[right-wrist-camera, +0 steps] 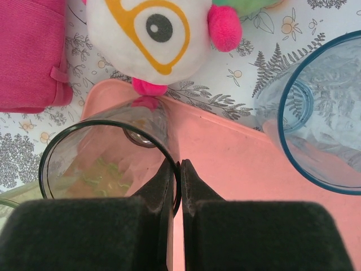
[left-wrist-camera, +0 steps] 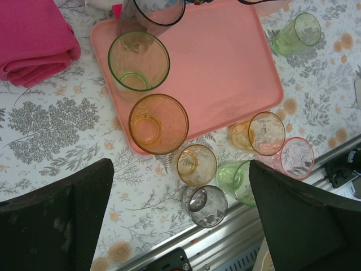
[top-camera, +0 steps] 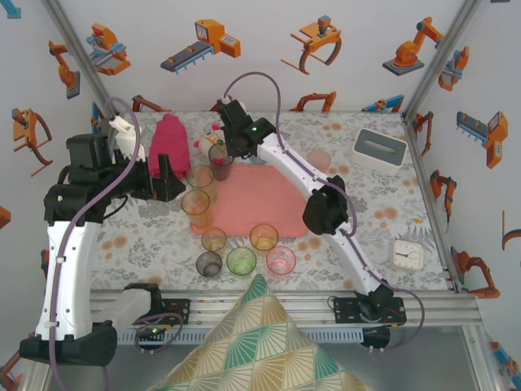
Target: Place the glasses into the tray
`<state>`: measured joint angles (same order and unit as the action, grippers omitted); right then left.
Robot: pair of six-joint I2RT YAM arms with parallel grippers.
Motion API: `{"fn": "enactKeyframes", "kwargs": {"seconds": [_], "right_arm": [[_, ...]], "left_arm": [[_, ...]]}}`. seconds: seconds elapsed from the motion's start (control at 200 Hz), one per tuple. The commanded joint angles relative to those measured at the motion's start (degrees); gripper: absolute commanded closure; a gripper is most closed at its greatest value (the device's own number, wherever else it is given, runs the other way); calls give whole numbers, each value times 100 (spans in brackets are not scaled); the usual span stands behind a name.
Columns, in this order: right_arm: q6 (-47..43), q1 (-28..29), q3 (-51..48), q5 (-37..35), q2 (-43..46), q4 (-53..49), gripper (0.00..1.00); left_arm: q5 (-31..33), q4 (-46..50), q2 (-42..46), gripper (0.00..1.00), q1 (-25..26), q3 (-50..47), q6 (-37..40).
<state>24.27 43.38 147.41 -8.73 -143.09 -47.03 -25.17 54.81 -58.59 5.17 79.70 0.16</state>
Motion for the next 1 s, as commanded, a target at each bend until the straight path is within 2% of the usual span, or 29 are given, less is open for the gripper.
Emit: {"fn": "enactKeyframes", "kwargs": {"seconds": [0.0, 0.21, 0.461, 0.706, 0.991], "right_arm": [[116, 22, 59, 48, -8, 159, 92], [131, 21, 103, 110, -44, 167, 91], [123, 22, 182, 115, -42, 157, 82], [129, 22, 266, 213, -70, 174, 80], [153, 9, 262, 265, -79, 165, 71]], "left_arm": [[-120, -124, -13, 3, -25, -26, -82], [-118, -130, -12, 3, -25, -36, -75], [-120, -145, -22, 3, -38, -27, -78], [-162, -142, -7, 3, -51, -7, -112], [-181, -140, 0, 3, -64, -21, -115]]}}
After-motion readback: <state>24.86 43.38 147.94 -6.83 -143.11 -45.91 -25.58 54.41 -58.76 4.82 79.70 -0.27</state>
